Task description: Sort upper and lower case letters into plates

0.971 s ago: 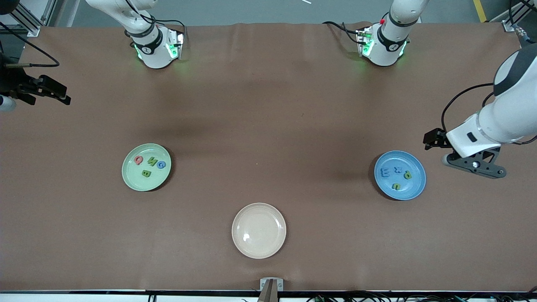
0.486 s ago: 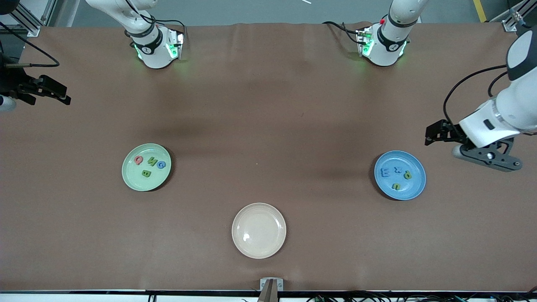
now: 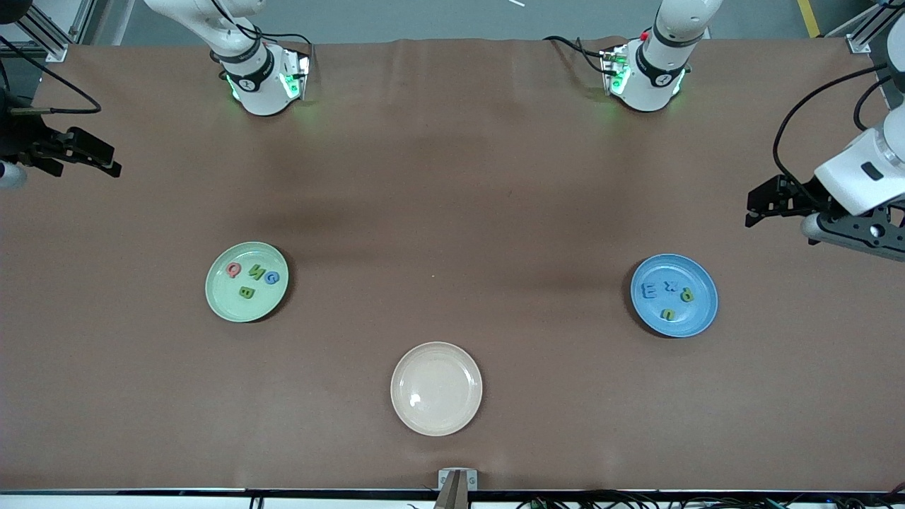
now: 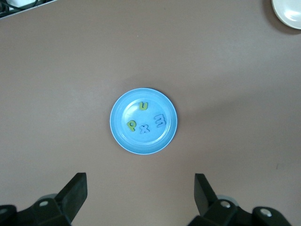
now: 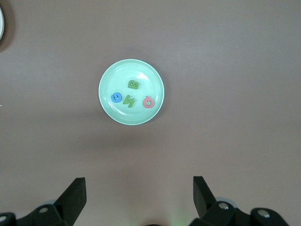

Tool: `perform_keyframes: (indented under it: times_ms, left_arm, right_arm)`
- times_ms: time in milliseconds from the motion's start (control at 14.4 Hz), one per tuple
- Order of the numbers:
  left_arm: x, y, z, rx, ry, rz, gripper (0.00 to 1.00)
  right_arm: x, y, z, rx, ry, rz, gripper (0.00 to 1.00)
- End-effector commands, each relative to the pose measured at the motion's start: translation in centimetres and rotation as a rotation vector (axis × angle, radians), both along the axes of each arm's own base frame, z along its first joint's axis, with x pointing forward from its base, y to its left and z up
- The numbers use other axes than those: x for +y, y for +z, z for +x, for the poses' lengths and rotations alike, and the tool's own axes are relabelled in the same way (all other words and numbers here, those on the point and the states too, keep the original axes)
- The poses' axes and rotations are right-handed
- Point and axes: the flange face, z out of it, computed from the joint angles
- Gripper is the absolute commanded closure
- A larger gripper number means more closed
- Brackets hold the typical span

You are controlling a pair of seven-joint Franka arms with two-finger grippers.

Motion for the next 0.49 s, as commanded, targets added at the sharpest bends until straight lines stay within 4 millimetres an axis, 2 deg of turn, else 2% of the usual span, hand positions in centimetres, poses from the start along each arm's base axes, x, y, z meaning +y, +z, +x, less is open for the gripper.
perform_keyframes:
  times_ms: [0, 208, 416]
  left_arm:
    - [-0.47, 0.84, -1.2, -0.023, -0.005, 0.042, 0.0]
    - [-1.03, 1.53, -1.53, -0.038, 0.004, 0.066, 0.0]
    - [-0.99, 1.18, -1.27, -0.033, 0.0, 0.059, 0.0]
  right_arm:
    - [0.04, 0.2, -0.95, -0.002, -0.029, 0.021, 0.0]
    - [0.13, 0.2, -0.95, -0.002, -0.022, 0.023, 0.0]
    - [0.03, 0.22, -0.92, -0.005, -0.009, 0.014, 0.0]
